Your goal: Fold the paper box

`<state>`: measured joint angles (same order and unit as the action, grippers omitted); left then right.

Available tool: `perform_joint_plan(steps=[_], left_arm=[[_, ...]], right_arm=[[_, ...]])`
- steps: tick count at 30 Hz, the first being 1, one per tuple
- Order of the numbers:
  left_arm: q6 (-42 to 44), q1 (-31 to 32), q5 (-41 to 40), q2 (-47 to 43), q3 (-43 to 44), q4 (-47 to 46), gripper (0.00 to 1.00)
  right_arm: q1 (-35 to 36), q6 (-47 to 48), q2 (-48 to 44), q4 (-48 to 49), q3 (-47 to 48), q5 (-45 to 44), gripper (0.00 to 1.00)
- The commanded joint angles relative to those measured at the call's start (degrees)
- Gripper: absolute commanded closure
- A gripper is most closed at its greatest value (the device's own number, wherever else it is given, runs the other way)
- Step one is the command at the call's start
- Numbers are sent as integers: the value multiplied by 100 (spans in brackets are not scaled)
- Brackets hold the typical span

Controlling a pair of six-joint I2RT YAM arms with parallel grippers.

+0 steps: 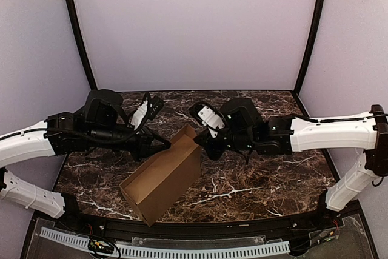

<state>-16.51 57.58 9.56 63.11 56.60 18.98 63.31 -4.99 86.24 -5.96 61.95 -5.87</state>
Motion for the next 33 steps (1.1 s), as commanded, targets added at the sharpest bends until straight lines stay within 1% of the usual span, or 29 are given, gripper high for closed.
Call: perform_joint_plan(steps=[1,4,7,11,17,22,33], left_arm=[[-10,-36,-52,46,-122,282,98],[-31,-32,-58,40,-156,265,98],[-43,-29,-64,50,-162,251,99],[-62,-36,-76,52,-161,246,99],[-78,-31,-56,52,-193,242,99],[-97,-34,-60,43,-206,229,99],[-119,-31,-38,43,-228,205,99]], right_arm=[[67,-80,255,-298,-90,299,94],[92,-91,209,-241,-106,234,84],[94,-37,151,-247,-46,95,76],[85,89,139,-308,113,-134,74],[-16,226,69,-353,311,-204,75],[-21,251,41,-329,425,-73,77],[-22,266,58,-238,527,-89,87]])
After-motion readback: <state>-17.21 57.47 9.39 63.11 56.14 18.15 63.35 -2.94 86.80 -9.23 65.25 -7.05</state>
